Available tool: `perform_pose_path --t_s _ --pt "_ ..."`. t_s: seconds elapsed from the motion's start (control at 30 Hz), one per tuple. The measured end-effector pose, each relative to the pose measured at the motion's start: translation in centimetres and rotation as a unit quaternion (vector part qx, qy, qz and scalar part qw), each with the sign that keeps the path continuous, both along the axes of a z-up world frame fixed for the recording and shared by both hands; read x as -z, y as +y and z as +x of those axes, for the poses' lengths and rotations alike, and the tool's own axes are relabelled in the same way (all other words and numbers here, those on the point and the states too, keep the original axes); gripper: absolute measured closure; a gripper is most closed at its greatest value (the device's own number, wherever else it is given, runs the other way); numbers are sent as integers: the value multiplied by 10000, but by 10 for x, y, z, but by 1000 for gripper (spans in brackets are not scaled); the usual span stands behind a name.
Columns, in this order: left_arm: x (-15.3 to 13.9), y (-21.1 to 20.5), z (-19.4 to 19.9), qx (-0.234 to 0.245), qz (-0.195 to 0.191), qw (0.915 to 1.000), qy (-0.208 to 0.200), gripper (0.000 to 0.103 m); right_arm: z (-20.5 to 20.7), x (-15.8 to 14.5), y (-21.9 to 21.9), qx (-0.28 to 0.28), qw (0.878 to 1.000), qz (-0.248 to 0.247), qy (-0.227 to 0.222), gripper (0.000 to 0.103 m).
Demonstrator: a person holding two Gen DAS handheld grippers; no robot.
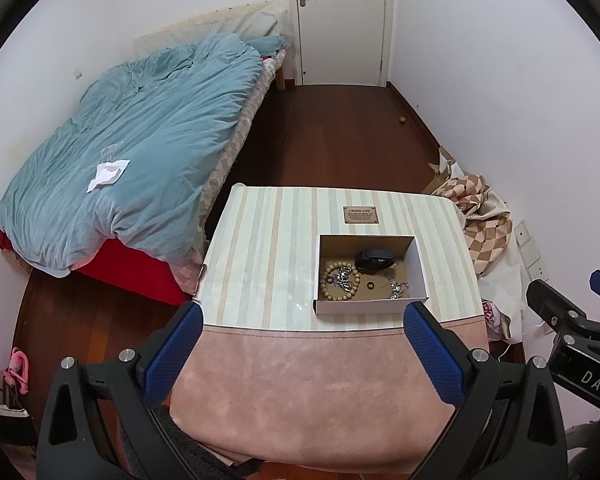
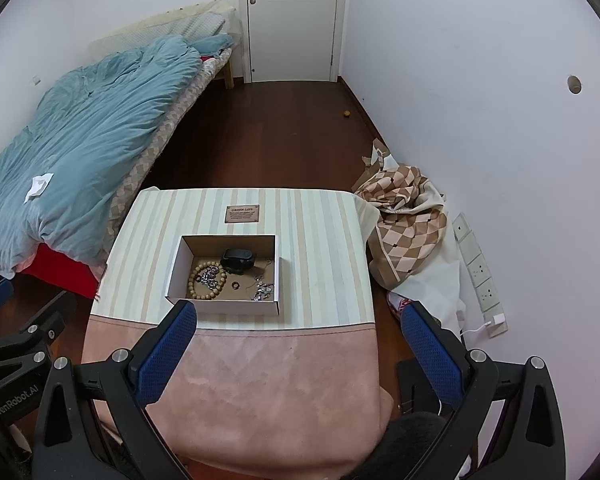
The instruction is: Organize jewelry
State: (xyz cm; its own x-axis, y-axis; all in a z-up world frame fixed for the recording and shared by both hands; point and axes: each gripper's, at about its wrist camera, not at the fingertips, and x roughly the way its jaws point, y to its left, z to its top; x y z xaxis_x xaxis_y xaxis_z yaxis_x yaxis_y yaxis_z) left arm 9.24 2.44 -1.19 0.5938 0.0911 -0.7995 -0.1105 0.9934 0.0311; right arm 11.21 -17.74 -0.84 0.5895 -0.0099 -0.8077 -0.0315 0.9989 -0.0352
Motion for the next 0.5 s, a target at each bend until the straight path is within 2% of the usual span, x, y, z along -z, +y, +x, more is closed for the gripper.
perform_pose_path --t_s 0.5 --pt "-4 -2 -4 53 23 10000 -32 1 -5 0 -2 2 10000 -4 -11 0"
